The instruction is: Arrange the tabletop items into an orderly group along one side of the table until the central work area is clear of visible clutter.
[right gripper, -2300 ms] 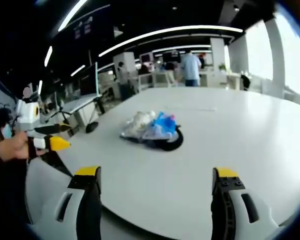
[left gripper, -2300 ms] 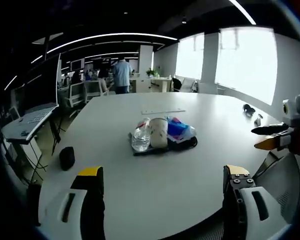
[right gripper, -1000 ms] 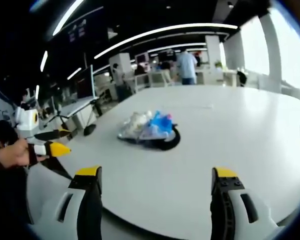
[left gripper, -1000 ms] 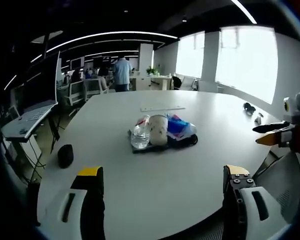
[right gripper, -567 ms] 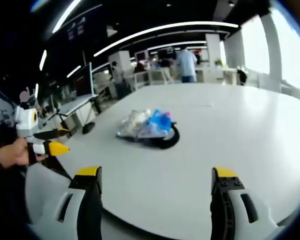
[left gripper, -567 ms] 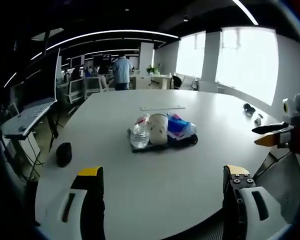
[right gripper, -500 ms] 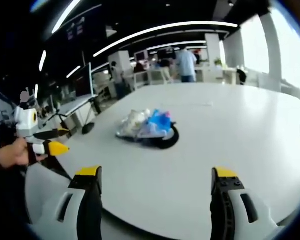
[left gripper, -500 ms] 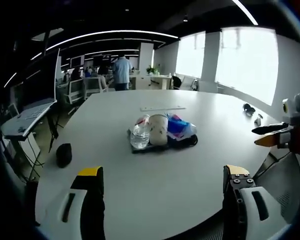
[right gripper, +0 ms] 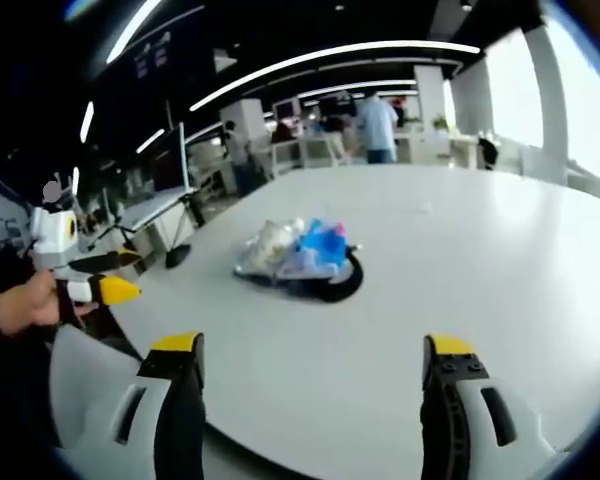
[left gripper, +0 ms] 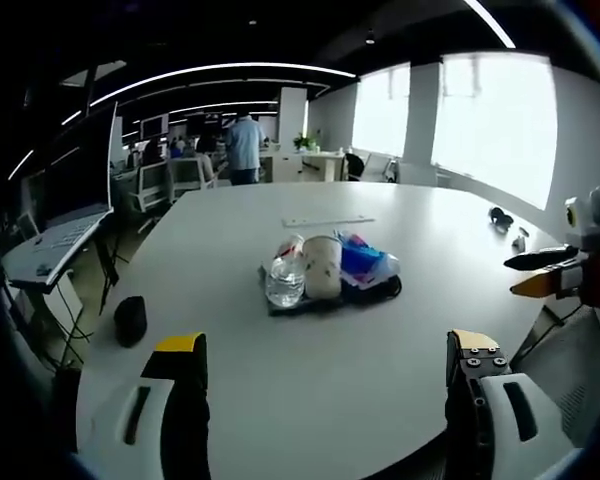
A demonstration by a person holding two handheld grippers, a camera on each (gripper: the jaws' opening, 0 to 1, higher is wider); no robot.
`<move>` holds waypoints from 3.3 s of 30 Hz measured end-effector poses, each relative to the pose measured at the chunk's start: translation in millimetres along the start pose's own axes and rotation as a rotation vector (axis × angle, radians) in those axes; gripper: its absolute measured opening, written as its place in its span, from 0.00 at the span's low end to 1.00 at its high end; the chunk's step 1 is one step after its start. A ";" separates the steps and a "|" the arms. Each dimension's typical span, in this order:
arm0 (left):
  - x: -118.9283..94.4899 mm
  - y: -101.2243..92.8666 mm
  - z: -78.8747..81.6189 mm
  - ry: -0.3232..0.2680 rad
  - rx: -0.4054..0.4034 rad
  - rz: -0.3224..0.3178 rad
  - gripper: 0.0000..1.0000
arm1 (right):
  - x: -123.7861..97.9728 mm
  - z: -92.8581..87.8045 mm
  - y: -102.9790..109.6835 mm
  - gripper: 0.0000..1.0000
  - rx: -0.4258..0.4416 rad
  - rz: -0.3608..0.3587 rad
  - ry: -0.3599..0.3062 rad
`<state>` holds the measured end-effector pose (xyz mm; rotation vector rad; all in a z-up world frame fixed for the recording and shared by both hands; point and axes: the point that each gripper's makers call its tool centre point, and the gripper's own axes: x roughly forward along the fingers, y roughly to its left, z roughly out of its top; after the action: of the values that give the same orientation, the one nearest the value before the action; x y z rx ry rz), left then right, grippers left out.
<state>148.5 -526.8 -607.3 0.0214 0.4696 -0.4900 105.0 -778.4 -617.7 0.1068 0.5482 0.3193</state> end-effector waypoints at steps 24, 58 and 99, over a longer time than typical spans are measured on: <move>9.9 11.9 1.5 -0.004 -0.018 0.011 0.98 | 21.9 18.5 5.4 0.88 -0.016 0.017 -0.011; 29.3 28.8 4.4 0.008 -0.028 0.021 0.98 | 51.3 29.6 6.5 0.86 -0.022 0.034 0.003; 53.9 39.8 13.8 0.006 -0.037 0.014 0.98 | 80.2 51.2 2.1 0.84 -0.044 0.053 0.012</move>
<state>214.6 -517.6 -622.3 -0.0091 0.4838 -0.4676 196.0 -751.0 -613.5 0.0773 0.5510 0.3839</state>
